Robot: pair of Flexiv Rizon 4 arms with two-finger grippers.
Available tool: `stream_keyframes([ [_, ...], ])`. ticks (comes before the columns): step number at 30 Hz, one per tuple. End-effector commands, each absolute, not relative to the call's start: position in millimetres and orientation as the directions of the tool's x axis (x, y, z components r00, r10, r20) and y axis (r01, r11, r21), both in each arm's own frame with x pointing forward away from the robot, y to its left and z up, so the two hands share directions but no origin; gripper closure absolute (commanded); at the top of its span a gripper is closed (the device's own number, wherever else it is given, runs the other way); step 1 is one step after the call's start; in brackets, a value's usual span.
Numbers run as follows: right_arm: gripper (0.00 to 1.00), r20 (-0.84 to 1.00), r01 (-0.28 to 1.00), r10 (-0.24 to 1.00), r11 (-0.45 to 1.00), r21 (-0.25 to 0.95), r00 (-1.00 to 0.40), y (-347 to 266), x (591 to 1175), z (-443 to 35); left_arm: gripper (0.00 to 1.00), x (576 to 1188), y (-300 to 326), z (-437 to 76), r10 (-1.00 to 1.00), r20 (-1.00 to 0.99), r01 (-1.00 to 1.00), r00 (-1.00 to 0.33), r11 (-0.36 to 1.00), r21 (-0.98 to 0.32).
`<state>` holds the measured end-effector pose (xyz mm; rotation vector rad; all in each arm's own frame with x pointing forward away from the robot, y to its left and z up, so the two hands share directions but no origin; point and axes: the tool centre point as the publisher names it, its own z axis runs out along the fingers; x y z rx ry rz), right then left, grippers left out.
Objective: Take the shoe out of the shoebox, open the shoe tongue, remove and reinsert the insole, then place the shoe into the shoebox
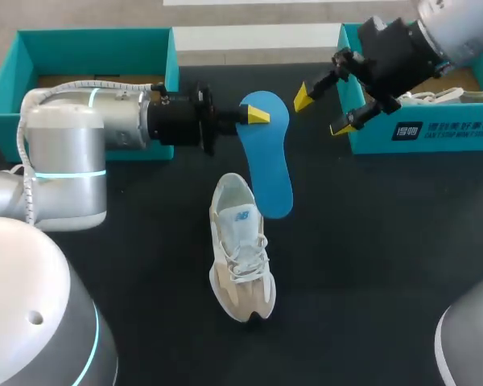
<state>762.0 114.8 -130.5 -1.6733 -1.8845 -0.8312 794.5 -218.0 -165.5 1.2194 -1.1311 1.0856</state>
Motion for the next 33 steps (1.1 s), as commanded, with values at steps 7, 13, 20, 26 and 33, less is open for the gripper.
stream_keyframes([
  [7,0.0,0.823,0.987,0.546,0.067,0.148,-0.16,114.0,760.1,-137.6,1.0,793.6,-218.2,-165.7,0.009,0.992,-0.991,0.126,0.05,0.125],
  [13,0.0,0.892,0.979,0.41,0.01,0.202,-0.189,112.0,761.6,-139.3,1.0,793.6,-218.2,-165.7,0.009,0.992,-0.991,0.126,0.05,0.125],
  [20,0.0,0.916,0.981,0.355,0.017,0.195,-0.189,105.8,765.5,-146.5,1.0,793.6,-218.2,-165.7,0.009,0.992,-0.991,0.126,0.05,0.125],
  [26,0.0,0.929,0.982,0.325,0.004,0.188,-0.18,97.0,767.7,-152.5,1.0,793.6,-218.2,-165.7,0.009,0.992,-0.991,0.126,0.05,0.125],
  [33,0.0,0.946,0.986,0.281,0.014,0.166,-0.163,90.4,772.2,-154.4,1.0,793.6,-218.2,-165.7,0.009,0.992,-0.991,0.126,0.05,0.125],
])
